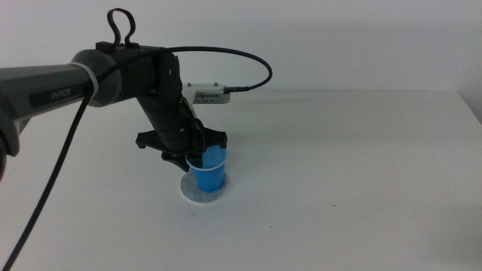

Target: Place an empty cup on a cup mat.

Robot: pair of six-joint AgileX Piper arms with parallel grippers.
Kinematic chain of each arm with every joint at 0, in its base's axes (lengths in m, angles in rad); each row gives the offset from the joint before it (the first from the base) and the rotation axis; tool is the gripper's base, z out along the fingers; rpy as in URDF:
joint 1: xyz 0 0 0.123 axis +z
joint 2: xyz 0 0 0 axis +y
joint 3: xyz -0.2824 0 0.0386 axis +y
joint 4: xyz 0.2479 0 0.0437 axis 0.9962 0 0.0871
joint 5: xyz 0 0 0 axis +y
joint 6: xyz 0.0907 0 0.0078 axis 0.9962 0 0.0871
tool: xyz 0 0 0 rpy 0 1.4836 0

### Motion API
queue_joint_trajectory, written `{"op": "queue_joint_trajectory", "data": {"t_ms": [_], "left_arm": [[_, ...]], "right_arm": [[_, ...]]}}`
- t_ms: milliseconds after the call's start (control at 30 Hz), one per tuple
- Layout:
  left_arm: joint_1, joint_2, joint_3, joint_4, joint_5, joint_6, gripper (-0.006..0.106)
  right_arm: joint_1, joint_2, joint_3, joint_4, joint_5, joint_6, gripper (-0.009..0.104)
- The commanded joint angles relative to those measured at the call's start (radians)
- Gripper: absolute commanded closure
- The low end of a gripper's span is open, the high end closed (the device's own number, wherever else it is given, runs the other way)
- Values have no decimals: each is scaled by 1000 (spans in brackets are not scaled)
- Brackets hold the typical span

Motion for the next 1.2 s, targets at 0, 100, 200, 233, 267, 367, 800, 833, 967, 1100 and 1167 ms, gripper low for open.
{"op": "queue_joint_trajectory", "data": {"t_ms": [0,100,200,233,267,367,800,833,967,1100,1167], "left_arm": [[-4,-6,-4,7,-1,-5,66],[-4,-8,-4,19,11,30,35],[14,-30,-5,4,44,79,6],[24,-43,-8,-24,62,129,7],[37,-63,-16,-64,88,192,7],[102,-190,-32,-134,193,259,7],[194,-897,429,115,-26,262,7],[194,-943,464,123,-42,252,7],[194,-1105,599,133,-174,254,7],[194,-1246,707,133,-285,254,7],[194,-1303,761,133,-323,250,7]], "right_arm": [[2,-5,3,-7,-7,-4,2],[2,-5,3,-7,-7,-4,2],[2,-5,3,-7,-7,-4,2],[2,-5,3,-7,-7,-4,2],[2,-5,3,-7,-7,-4,2],[2,-5,3,-7,-7,-4,2],[2,-5,3,-7,-7,-4,2],[2,-5,3,-7,-7,-4,2],[2,-5,3,-7,-7,-4,2],[2,-5,3,-7,-7,-4,2],[2,-5,3,-7,-7,-4,2]]}}
